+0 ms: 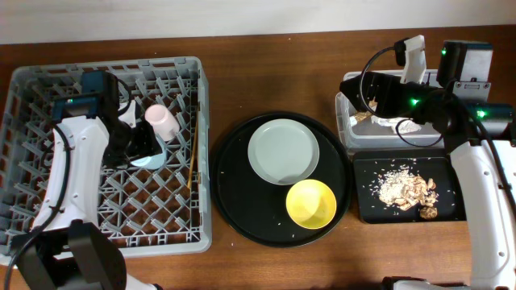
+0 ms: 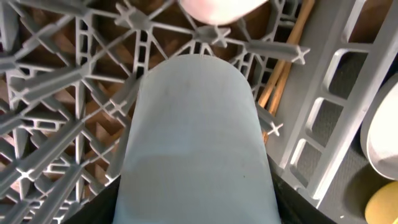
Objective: Sort waste into correct bins and load items into the dishwasher rack
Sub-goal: 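Lower blue cup into the rack beside pink cup with left gripper, then reach left gripper to the yellow bowl rim and grasp it, then carry yellow bowl with left gripper into the rack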
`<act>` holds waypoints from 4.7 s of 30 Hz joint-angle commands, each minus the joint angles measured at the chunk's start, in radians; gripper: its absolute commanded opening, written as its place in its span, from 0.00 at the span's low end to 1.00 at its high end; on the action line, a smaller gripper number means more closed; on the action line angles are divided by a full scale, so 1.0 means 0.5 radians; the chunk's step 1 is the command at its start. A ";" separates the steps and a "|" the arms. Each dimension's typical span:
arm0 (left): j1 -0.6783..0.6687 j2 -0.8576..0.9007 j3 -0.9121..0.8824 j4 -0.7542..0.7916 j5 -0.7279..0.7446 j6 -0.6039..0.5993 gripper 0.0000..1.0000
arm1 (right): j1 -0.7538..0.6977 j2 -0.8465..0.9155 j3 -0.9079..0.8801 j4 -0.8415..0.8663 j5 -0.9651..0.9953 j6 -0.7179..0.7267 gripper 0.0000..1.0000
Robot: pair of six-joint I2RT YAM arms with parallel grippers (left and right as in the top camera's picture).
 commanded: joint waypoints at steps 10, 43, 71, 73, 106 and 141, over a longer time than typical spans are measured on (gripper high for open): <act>0.005 -0.018 -0.043 0.051 -0.014 -0.041 0.98 | -0.004 -0.005 0.004 0.005 0.025 -0.013 0.99; -0.903 -0.935 0.101 -0.195 0.423 0.071 0.28 | -0.010 -0.008 0.301 -0.601 0.579 0.009 0.99; -2.557 0.286 -0.602 1.731 -0.484 -0.354 0.32 | -0.463 -0.005 0.311 -0.602 0.578 0.009 0.99; -2.561 0.317 -0.603 1.730 -0.485 -0.353 0.31 | -0.463 -0.005 0.311 -0.602 0.578 0.009 0.99; -0.620 -0.871 0.081 -0.226 1.693 0.450 0.00 | -0.463 -0.005 0.311 -0.602 0.578 0.009 0.99; 1.214 -0.556 -1.263 0.085 1.990 1.203 0.69 | -0.463 -0.005 0.311 -0.602 0.578 0.009 0.99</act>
